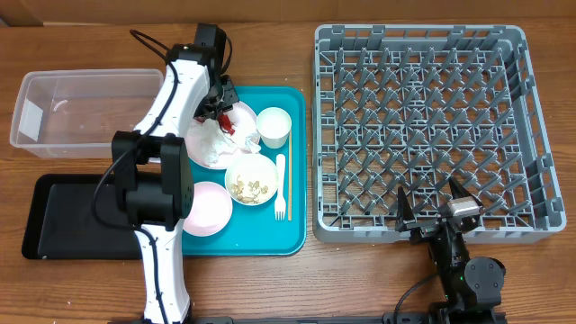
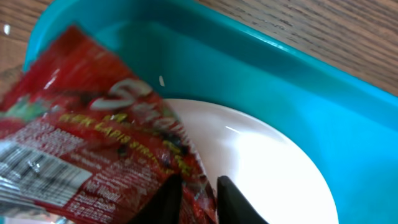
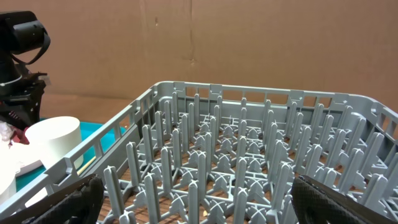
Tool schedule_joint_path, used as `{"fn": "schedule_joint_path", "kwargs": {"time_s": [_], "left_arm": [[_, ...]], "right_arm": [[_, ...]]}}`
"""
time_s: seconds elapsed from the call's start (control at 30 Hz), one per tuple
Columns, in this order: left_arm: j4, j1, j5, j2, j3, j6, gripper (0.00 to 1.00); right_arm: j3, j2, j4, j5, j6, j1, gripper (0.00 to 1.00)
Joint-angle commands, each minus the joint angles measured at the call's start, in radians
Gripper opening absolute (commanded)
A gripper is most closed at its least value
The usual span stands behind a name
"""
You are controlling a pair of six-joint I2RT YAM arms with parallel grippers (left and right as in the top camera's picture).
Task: Sort waste into correct bins and load items into the dishwasher rack
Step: 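Lift the red wrapper and carry it left to the clear bin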
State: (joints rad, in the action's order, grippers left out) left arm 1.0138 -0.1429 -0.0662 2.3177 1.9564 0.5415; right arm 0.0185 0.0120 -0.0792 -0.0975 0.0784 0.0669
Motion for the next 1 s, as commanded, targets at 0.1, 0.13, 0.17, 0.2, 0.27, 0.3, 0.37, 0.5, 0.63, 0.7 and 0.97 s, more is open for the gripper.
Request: {"fn": "schedule_joint_path", "kwargs": {"time_s": [0.1, 0.13, 0.17, 0.2, 0.27, 0.3, 0.37, 0.5, 0.63, 0.7, 0.97], "left_arm": [[0.002, -0.007, -0.023, 0.017, -0.006, 0.005, 0.05], [0.002, -0.007, -0.023, 0.017, -0.006, 0.005, 0.04], [0.002, -0.007, -0.023, 0.017, -0.006, 0.005, 0.04], [0.002, -0.007, -0.023, 0.017, -0.006, 0.005, 0.04], [0.002, -0.007, -0.023, 0.017, -0.001, 0.005, 0.04], [0.003, -0.007, -0.023, 0.016, 0.006, 0.003, 0.04], [0.010, -0.007, -0.019, 0.012, 0.026, -0.010, 0.04], [0.082, -0.009, -0.011, -0.006, 0.122, -0.014, 0.04], [0.155, -0.009, 0.017, -0.017, 0.214, -0.014, 0.04], [0.206, -0.008, 0.047, -0.024, 0.278, -0.015, 0.04], [0.365, 0.002, 0.032, -0.031, 0.431, -0.021, 0.04]], "right_arm": [[-0.010, -0.008, 0.005, -0.001, -0.002, 0.005, 1.00], [-0.011, -0.008, 0.005, -0.001, -0.002, 0.005, 1.00], [-0.010, -0.008, 0.005, -0.001, -0.002, 0.005, 1.00], [-0.010, -0.008, 0.005, -0.001, -0.003, 0.005, 1.00], [-0.010, -0.008, 0.005, -0.001, -0.002, 0.005, 1.00], [-0.010, -0.008, 0.005, -0.001, -0.002, 0.005, 1.00], [-0.010, -0.008, 0.005, -0.001, -0.002, 0.005, 1.00], [-0.010, -0.008, 0.005, -0.001, -0.002, 0.005, 1.00], [-0.010, -0.008, 0.005, -0.001, -0.002, 0.005, 1.00], [-0.010, -0.008, 0.005, -0.001, -0.002, 0.005, 1.00], [-0.010, -0.008, 0.005, -0.001, -0.002, 0.005, 1.00]]}}
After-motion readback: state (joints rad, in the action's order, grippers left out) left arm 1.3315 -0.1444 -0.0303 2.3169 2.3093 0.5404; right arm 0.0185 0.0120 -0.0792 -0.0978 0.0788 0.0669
